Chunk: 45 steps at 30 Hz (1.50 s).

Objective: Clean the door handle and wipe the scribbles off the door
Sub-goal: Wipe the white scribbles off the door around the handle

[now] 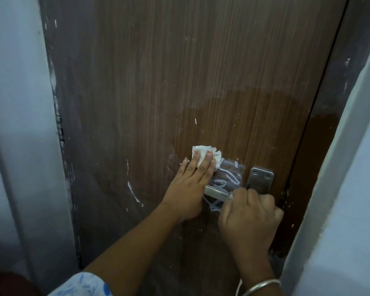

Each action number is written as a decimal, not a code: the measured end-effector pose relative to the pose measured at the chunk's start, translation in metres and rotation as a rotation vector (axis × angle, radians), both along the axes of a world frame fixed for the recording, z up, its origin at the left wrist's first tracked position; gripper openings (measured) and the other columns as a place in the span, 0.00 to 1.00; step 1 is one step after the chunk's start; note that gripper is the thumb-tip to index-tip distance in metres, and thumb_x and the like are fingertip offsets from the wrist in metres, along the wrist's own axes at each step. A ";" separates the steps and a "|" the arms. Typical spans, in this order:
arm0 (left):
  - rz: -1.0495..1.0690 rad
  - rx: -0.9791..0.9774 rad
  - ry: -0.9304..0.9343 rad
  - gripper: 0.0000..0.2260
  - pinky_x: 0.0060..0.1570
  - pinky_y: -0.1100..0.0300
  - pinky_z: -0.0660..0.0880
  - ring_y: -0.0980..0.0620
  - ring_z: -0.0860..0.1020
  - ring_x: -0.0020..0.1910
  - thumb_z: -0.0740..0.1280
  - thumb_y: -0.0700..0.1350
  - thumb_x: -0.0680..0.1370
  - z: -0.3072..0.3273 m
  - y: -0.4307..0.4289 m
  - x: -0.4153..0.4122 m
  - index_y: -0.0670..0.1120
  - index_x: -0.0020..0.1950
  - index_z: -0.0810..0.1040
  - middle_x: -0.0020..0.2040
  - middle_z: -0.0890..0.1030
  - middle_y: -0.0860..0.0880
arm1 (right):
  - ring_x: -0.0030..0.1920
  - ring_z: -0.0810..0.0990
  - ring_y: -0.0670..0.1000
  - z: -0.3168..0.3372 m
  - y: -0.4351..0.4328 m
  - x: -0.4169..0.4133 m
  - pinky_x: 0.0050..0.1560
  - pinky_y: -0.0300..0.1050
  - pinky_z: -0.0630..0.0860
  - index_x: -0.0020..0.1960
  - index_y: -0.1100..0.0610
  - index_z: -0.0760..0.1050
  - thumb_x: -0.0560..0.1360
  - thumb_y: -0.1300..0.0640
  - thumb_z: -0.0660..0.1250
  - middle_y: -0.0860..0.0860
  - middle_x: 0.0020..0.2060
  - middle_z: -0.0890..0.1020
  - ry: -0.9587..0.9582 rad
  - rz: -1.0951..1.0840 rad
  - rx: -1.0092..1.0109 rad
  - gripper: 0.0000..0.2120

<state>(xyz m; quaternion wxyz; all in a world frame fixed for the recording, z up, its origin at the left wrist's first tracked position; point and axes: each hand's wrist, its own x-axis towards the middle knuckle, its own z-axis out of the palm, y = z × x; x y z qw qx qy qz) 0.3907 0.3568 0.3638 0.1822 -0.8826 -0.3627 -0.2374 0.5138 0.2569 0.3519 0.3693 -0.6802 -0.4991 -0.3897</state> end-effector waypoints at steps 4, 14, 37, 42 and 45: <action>0.016 0.156 0.120 0.44 0.69 0.48 0.31 0.43 0.31 0.73 0.63 0.48 0.74 0.008 0.007 -0.009 0.47 0.73 0.29 0.73 0.30 0.48 | 0.35 0.68 0.55 0.001 0.000 0.000 0.39 0.47 0.60 0.38 0.55 0.70 0.72 0.52 0.53 0.53 0.31 0.72 0.004 0.003 -0.017 0.11; -0.120 0.454 0.435 0.37 0.71 0.45 0.41 0.44 0.41 0.74 0.63 0.42 0.75 0.054 0.015 -0.025 0.48 0.74 0.39 0.75 0.39 0.49 | 0.35 0.69 0.56 0.000 0.000 -0.002 0.38 0.48 0.62 0.37 0.56 0.71 0.72 0.53 0.54 0.54 0.31 0.72 0.008 -0.004 0.008 0.11; -0.255 0.514 0.575 0.31 0.71 0.43 0.38 0.48 0.40 0.74 0.59 0.41 0.77 0.065 0.005 -0.002 0.51 0.76 0.48 0.75 0.42 0.53 | 0.36 0.70 0.55 0.002 -0.006 0.000 0.39 0.48 0.62 0.39 0.55 0.71 0.73 0.51 0.55 0.53 0.33 0.73 -0.003 0.015 -0.064 0.10; -0.252 0.596 0.598 0.35 0.71 0.43 0.42 0.48 0.45 0.74 0.65 0.42 0.76 0.070 0.005 -0.004 0.51 0.76 0.48 0.77 0.49 0.52 | 0.37 0.70 0.55 0.003 -0.007 -0.002 0.40 0.48 0.61 0.40 0.55 0.71 0.73 0.51 0.55 0.52 0.33 0.74 0.014 0.005 -0.070 0.10; -0.258 0.598 0.582 0.35 0.72 0.42 0.44 0.48 0.46 0.74 0.65 0.43 0.76 0.069 0.005 -0.002 0.52 0.77 0.48 0.78 0.52 0.52 | 0.36 0.70 0.54 0.003 -0.007 -0.001 0.39 0.48 0.61 0.40 0.54 0.71 0.73 0.51 0.54 0.52 0.33 0.74 0.013 0.012 -0.072 0.11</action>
